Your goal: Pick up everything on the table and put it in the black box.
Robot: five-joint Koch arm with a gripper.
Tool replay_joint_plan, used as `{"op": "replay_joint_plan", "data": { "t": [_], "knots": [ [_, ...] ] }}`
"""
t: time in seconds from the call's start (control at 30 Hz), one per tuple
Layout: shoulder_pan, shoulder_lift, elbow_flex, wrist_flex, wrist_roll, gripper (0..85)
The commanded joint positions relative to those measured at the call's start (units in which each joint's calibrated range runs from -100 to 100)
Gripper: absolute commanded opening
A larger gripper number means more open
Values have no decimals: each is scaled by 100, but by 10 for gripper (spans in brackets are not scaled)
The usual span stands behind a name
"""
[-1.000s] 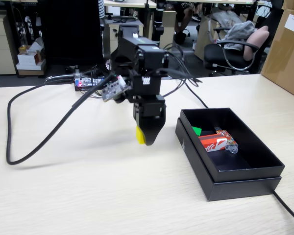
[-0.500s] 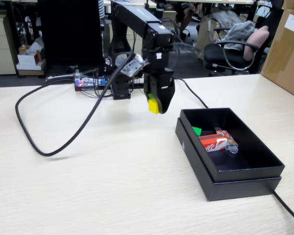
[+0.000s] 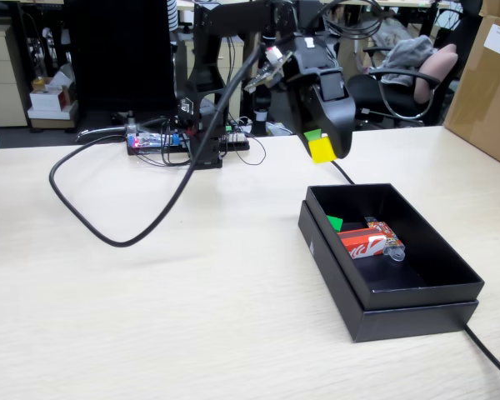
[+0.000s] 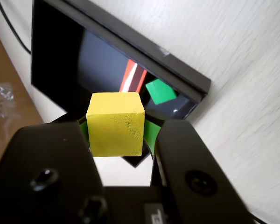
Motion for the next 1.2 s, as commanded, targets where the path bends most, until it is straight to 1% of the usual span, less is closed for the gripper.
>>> {"op": "replay_joint_plan", "data": {
  "t": [0.0,0.13,0.3,0.73,0.97,1.03,1.1,1.13,1.17],
  "knots": [
    [103,553,914,162,59,109],
    [239,1391,1503,162,147,109],
    [361,2113,1621,162,244,109],
    [371,2974,1376,162,283,110],
    [376,3054,1167,205,288,114],
    [386,3054,1004,214,283,174],
    [386,3054,895,214,283,174],
    [386,3054,850,222,288,188],
    [386,3054,823,222,288,218]
  ]
}}
